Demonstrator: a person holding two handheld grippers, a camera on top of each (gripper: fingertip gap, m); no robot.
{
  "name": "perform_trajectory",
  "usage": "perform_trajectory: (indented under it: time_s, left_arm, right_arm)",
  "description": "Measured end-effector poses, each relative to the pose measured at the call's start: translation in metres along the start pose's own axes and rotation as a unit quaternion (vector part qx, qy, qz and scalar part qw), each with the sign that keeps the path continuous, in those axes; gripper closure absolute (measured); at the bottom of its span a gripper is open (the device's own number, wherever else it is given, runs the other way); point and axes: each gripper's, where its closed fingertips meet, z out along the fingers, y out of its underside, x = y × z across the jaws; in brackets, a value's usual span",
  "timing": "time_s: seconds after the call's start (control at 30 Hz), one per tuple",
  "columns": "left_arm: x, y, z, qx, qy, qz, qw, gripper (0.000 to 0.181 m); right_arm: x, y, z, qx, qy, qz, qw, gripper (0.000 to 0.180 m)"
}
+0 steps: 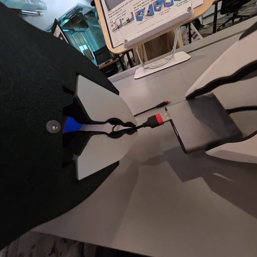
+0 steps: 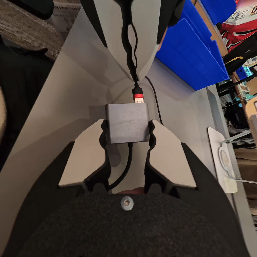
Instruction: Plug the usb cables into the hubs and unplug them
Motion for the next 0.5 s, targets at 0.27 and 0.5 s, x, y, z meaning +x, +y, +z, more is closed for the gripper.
perform_trajectory:
  time_s: [0.27,0.5]
  left_arm:
    - [-0.017,-0.007,-0.004,0.100,-0.031,-0.092,0.990,0.156]
    - [-0.017,-0.013,-0.008,0.206,0.021,-0.200,0.958,0.137]
  right_arm:
    - [0.012,0.006,-0.006,-0.004,0.013,0.015,1.000,0.121]
    - [0.010,0.003,-0.007,0.016,0.004,0.027,0.999,0.121]
